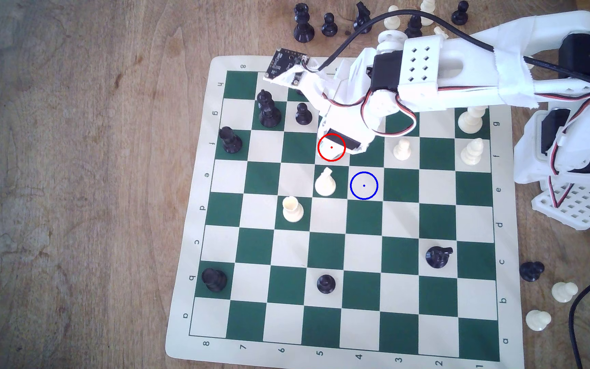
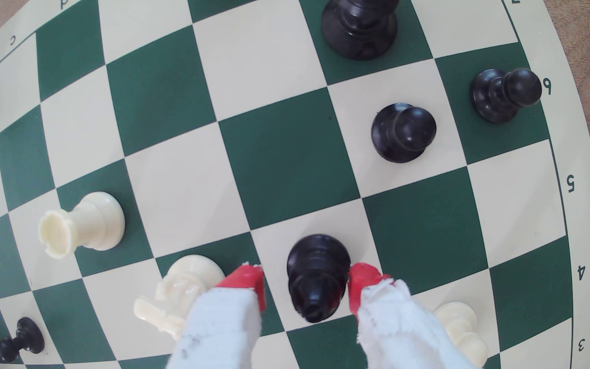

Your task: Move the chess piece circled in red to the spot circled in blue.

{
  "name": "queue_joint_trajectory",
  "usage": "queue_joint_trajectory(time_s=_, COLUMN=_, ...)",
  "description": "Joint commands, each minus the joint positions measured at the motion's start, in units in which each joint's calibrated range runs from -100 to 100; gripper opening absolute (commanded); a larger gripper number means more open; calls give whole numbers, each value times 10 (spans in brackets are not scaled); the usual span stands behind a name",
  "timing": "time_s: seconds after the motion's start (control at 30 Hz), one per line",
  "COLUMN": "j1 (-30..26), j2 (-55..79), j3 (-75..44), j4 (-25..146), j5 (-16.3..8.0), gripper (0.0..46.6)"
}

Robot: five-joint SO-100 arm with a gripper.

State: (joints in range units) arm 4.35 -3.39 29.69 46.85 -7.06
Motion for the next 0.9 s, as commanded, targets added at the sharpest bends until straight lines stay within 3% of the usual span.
queue_joint_trajectory(time_s=0.0, j1=-2, j2=-13, j3=-41, j4=-10, j5=-3, gripper=105)
queue_joint_trajectory(time_s=0.33, j1=-2, j2=-31, j3=-38, j4=-14, j5=-2, gripper=3)
queue_joint_trajectory(time_s=0.53, j1=-4, j2=-118, j3=-14, j4=-14, j5=3, gripper=3)
queue_joint_trajectory(time_s=0.73, j1=1, j2=-215, j3=11, j4=18, j5=24, gripper=3)
queue_joint_trajectory(time_s=0.87, j1=-21, j2=-286, j3=83, j4=33, j5=31, gripper=3)
